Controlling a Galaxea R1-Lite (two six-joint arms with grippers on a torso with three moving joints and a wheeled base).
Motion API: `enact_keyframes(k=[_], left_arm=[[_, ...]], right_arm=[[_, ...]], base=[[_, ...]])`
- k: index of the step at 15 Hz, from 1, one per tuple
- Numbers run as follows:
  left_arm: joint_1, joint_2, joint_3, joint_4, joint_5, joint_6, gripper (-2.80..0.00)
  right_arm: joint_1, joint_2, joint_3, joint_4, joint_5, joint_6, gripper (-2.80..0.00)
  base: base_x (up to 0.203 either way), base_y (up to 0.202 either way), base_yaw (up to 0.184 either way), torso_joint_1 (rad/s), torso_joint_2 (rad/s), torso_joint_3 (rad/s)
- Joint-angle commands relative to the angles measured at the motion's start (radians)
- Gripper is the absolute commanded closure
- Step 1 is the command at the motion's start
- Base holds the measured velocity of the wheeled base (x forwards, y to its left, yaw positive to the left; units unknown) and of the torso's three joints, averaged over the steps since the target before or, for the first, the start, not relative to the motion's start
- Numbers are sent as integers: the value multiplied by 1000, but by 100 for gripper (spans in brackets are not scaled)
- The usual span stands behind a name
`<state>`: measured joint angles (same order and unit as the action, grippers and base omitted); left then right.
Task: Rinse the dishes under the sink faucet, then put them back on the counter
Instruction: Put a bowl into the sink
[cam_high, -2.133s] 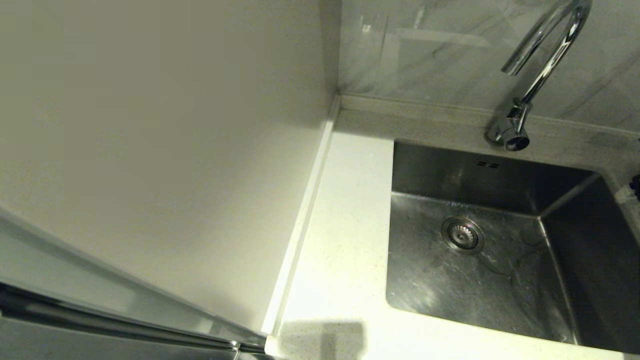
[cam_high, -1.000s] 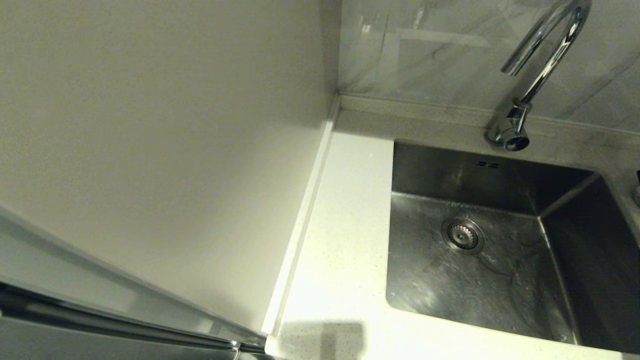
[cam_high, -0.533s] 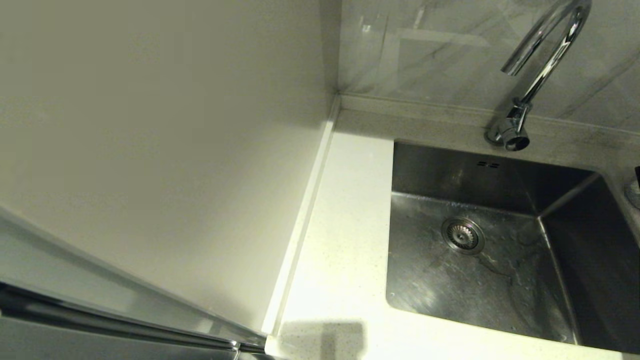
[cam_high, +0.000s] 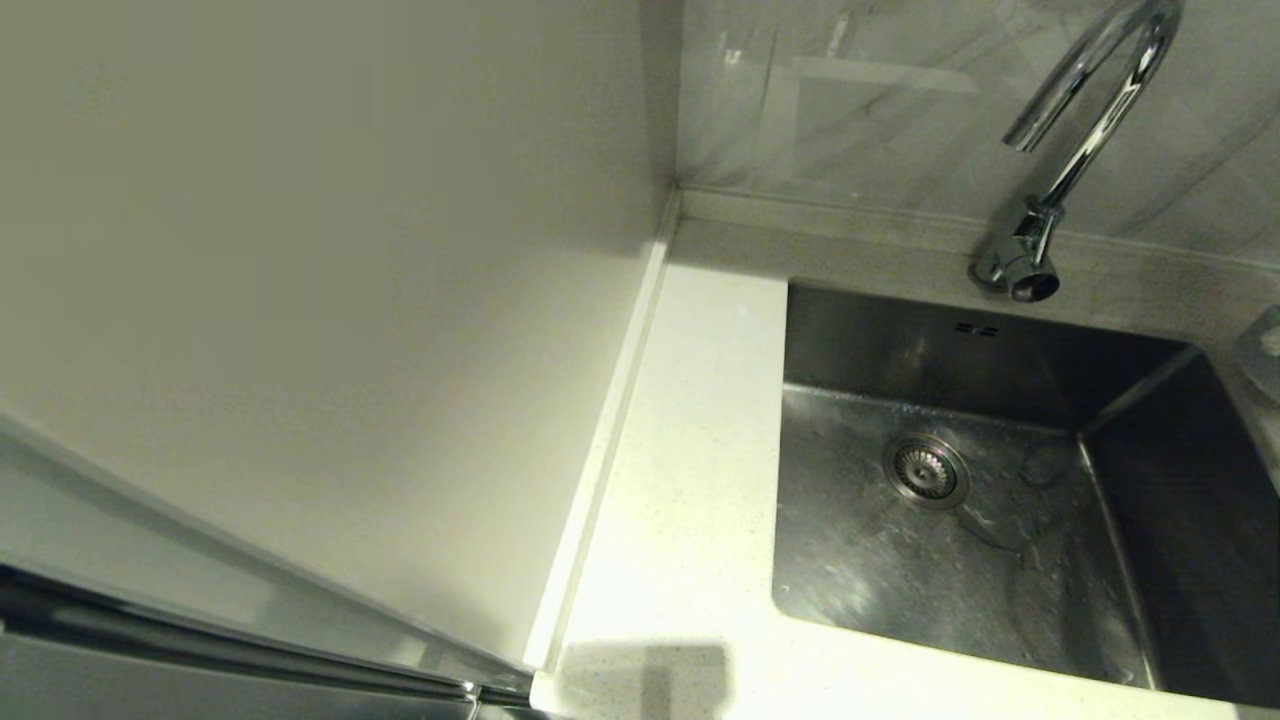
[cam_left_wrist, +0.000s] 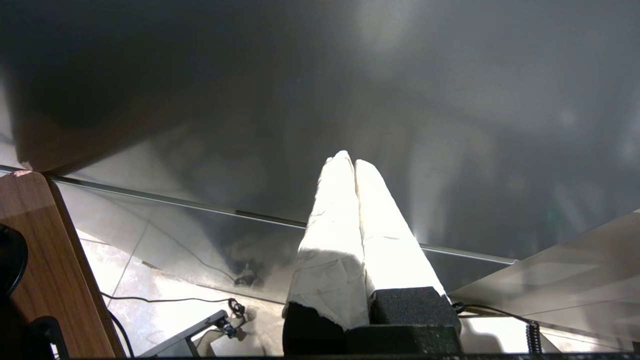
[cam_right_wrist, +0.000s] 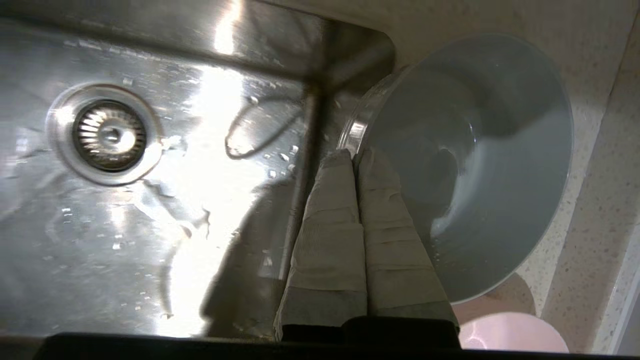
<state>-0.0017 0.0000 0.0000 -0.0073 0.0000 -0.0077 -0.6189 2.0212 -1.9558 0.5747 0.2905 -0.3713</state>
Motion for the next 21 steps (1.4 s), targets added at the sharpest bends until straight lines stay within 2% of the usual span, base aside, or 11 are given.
enact_keyframes(k=[1, 4, 7, 11, 12, 14, 17, 19, 21], left_arm=[[0, 0, 3, 0, 1, 0, 0], [0, 0, 3, 0, 0, 0, 0], [0, 0, 3, 0, 0, 0, 0], [0, 0, 3, 0, 0, 0, 0], [0, 0, 3, 0, 0, 0, 0], [0, 0, 3, 0, 0, 0, 0], [0, 0, 3, 0, 0, 0, 0], [0, 0, 3, 0, 0, 0, 0], [0, 0, 2, 0, 0, 0, 0]], right_arm=[[1, -79, 40, 4, 37, -3, 0], [2, -177, 131, 41, 97, -23, 0], [2, -290, 269, 113, 144, -91, 0], [30, -372, 494, 135, 155, -196, 0], [46, -379, 536, 135, 157, -243, 0], [80, -367, 569, 132, 160, -322, 0], [129, -340, 580, 126, 178, -390, 0], [165, -307, 620, 44, 179, -401, 0], [188, -260, 685, -127, 179, -403, 0]], base=[[0, 0, 0, 0, 0, 0], [0, 0, 0, 0, 0, 0], [0, 0, 0, 0, 0, 0], [0, 0, 0, 0, 0, 0], [0, 0, 0, 0, 0, 0], [0, 0, 0, 0, 0, 0], [0, 0, 0, 0, 0, 0], [0, 0, 0, 0, 0, 0], [0, 0, 0, 0, 0, 0]])
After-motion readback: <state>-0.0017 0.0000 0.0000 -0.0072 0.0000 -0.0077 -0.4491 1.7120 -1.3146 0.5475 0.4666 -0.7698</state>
